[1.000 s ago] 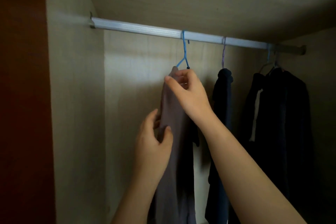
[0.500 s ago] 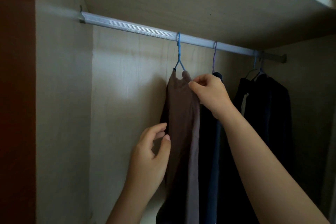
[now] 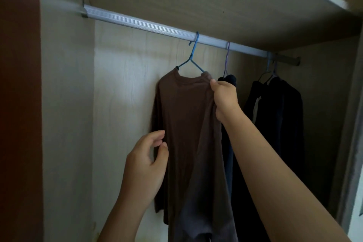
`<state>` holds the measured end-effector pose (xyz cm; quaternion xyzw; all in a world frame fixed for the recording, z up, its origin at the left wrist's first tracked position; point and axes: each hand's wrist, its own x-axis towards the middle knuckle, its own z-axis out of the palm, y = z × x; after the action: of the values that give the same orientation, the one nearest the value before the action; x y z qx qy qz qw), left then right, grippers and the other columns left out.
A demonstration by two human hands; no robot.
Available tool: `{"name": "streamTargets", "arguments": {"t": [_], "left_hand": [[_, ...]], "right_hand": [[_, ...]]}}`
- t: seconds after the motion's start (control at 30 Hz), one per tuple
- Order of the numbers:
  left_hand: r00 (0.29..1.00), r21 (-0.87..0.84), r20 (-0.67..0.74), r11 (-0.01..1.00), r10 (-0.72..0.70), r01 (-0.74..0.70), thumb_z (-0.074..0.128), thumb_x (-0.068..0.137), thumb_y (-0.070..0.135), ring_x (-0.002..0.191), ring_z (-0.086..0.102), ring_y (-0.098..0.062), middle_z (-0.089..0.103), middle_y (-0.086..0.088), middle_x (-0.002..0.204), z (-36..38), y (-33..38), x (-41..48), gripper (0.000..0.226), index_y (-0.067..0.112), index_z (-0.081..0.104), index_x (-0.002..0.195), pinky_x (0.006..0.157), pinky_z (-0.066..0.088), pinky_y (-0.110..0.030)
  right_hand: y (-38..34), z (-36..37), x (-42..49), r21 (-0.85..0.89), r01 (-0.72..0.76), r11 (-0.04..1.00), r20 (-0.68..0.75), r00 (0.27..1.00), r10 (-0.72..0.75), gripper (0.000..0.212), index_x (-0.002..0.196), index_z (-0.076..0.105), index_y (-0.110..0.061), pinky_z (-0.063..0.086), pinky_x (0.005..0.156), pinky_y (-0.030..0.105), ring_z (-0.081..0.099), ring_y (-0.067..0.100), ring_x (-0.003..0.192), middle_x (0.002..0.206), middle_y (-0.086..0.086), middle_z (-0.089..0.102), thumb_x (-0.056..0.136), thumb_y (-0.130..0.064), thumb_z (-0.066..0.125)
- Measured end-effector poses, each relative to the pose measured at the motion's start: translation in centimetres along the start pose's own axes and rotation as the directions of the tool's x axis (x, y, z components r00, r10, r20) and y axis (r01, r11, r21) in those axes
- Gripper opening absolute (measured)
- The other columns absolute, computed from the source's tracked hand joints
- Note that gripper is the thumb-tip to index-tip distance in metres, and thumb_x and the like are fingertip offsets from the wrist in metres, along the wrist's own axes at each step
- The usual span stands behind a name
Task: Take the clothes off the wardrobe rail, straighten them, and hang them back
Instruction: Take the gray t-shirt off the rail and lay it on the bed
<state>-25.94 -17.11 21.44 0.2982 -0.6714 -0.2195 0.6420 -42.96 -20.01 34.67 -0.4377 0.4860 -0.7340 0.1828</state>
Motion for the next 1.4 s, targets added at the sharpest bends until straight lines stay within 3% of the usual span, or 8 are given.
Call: {"name": "streamTargets", "arguments": {"t": [0.17, 0.4, 0.7, 0.87, 0.97, 1.1, 1.23, 1.4], "left_hand": [[1.0, -0.03, 0.013, 1.0, 0.008, -0.008, 0.053, 0.086, 0.012, 0.099, 0.058, 0.005, 0.061, 0.02, 0.101, -0.2, 0.3, -0.1, 0.026, 0.03, 0.06, 0.103, 0.08, 0.04, -0.01], [1.0, -0.048, -0.011, 0.999, -0.003, 0.002, 0.057, 0.085, 0.019, 0.101, 0.056, 0.005, 0.062, 0.02, 0.1, -0.6, -0.4, -0.7, 0.028, 0.045, 0.055, 0.093, 0.08, 0.039, -0.012], [0.994, -0.01, 0.052, 0.995, 0.1, -0.1, 0.048, 0.077, 0.028, 0.103, 0.053, -0.002, 0.054, 0.011, 0.11, 0.9, 0.0, -2.9, 0.044, 0.016, 0.056, 0.118, 0.082, 0.034, -0.006], [0.976, -0.049, 0.081, 0.979, 0.202, -0.199, 0.046, 0.079, 0.029, 0.106, 0.053, -0.011, 0.058, -0.006, 0.111, 1.8, -0.3, -3.8, 0.046, 0.005, 0.056, 0.117, 0.09, 0.037, -0.016], [0.966, -0.114, 0.211, 0.985, 0.15, -0.128, 0.055, 0.085, 0.014, 0.116, 0.051, -0.02, 0.056, -0.01, 0.122, 2.9, 0.1, -5.0, 0.038, 0.006, 0.053, 0.122, 0.095, 0.035, -0.022], [0.895, -0.201, 0.417, 0.977, 0.157, -0.077, 0.055, 0.086, 0.011, 0.118, 0.046, -0.013, 0.052, -0.005, 0.125, 4.8, 1.1, -8.2, 0.039, 0.01, 0.051, 0.125, 0.095, 0.031, -0.017], [0.843, -0.236, 0.498, 0.968, 0.201, -0.091, 0.055, 0.087, 0.013, 0.117, 0.045, -0.012, 0.051, -0.006, 0.127, 5.7, 1.7, -10.6, 0.038, 0.009, 0.05, 0.125, 0.097, 0.032, -0.022], [0.777, -0.178, 0.585, 0.971, 0.234, -0.158, 0.053, 0.089, 0.018, 0.125, 0.042, -0.026, 0.047, -0.012, 0.134, 6.8, 1.0, -11.9, 0.044, 0.007, 0.044, 0.131, 0.099, 0.033, -0.031]], "right_hand": [[-1.2, 0.4, 0.0, 0.063, 0.113, 0.992, -0.018, 0.993, -0.113, 0.03, 0.067, 0.055, -0.012, 0.049, 0.075, 0.037, 0.057, 0.023, 0.074, 0.072, 0.007, 0.056, 0.095, -0.02, 0.046], [0.3, -3.0, -2.6, 0.111, 0.19, 0.975, 0.03, 0.98, -0.195, 0.024, 0.077, 0.061, -0.009, 0.052, 0.069, 0.026, 0.063, 0.013, 0.069, 0.073, 0.003, 0.065, 0.095, -0.018, 0.046], [5.3, -11.3, -11.6, 0.145, -0.035, 0.989, 0.071, 0.997, 0.025, 0.025, 0.091, 0.064, -0.003, 0.054, 0.06, 0.018, 0.068, 0.013, 0.07, 0.079, 0.007, 0.071, 0.094, -0.015, 0.043], [7.5, -16.7, -19.3, 0.032, -0.12, 0.992, -0.073, 0.99, 0.122, 0.026, 0.08, 0.066, -0.006, 0.053, 0.057, 0.019, 0.066, 0.013, 0.062, 0.067, 0.004, 0.071, 0.092, -0.013, 0.044], [7.1, -19.5, -24.4, -0.004, -0.148, 0.989, -0.175, 0.974, 0.145, 0.021, 0.079, 0.067, -0.005, 0.05, 0.058, 0.02, 0.062, 0.016, 0.06, 0.067, 0.007, 0.068, 0.083, -0.023, 0.056], [5.6, -22.5, -30.4, -0.097, -0.177, 0.979, -0.305, 0.942, 0.14, 0.068, 0.089, 0.067, 0.001, 0.053, 0.064, 0.02, 0.065, 0.019, 0.068, 0.078, 0.013, 0.069, 0.046, -0.05, 0.082], [2.6, -23.9, -35.0, -0.131, -0.171, 0.976, -0.388, 0.915, 0.108, 0.022, 0.063, 0.072, -0.012, 0.049, 0.05, 0.012, 0.063, 0.009, 0.052, 0.059, 0.002, 0.068, 0.077, -0.023, 0.059], [-0.3, -26.2, -39.3, -0.212, -0.221, 0.952, -0.467, 0.879, 0.1, 0.052, 0.054, 0.069, -0.015, 0.041, 0.041, 0.01, 0.054, 0.004, 0.04, 0.047, -0.004, 0.06, 0.092, -0.004, 0.035]]}}
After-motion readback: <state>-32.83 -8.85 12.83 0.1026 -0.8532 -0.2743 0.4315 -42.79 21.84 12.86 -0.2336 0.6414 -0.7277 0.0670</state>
